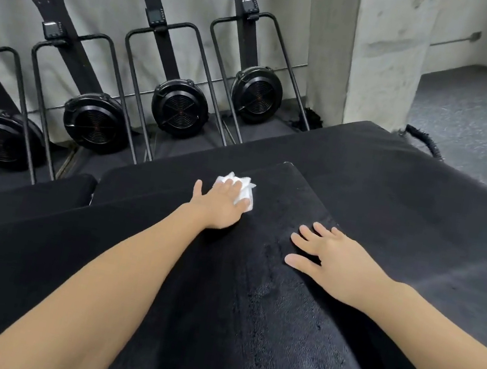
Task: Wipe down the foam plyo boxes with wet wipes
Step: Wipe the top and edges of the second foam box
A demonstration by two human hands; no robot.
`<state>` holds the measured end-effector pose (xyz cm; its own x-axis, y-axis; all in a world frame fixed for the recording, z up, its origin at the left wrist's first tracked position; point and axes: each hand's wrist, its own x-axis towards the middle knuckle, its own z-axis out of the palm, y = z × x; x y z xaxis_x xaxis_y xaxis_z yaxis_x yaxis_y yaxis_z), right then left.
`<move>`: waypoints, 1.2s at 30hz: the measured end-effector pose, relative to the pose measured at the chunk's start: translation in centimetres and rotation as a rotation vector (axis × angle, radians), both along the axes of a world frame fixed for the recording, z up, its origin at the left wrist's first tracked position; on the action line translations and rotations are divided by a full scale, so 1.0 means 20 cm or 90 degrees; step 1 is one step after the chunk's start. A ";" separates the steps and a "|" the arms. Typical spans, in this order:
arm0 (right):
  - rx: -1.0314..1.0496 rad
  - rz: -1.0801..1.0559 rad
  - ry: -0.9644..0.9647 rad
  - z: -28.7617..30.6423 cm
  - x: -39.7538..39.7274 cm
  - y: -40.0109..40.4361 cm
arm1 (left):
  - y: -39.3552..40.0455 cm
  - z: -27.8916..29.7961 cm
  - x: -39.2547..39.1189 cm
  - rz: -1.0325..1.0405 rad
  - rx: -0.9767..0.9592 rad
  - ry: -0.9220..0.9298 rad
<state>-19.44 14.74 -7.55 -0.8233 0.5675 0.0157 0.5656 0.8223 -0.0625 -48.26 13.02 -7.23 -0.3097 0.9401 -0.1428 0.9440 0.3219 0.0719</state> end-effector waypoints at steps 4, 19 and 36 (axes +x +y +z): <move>-0.002 -0.007 0.006 -0.02 0.00 0.00 | 0.15 0.03 0.01 0.133 0.005 -0.017; -0.027 0.001 -0.015 0.01 0.00 -0.01 | -0.01 0.00 -0.01 0.003 -0.030 0.041; -0.088 -0.001 -0.016 0.00 0.00 0.02 | 0.22 0.05 0.23 -0.140 0.010 -0.031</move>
<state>-19.51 15.24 -7.51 -0.8213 0.5645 -0.0825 0.5700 0.8058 -0.1609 -43.71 17.39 -6.32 -0.0896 0.9863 -0.1382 0.9867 0.1068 0.1226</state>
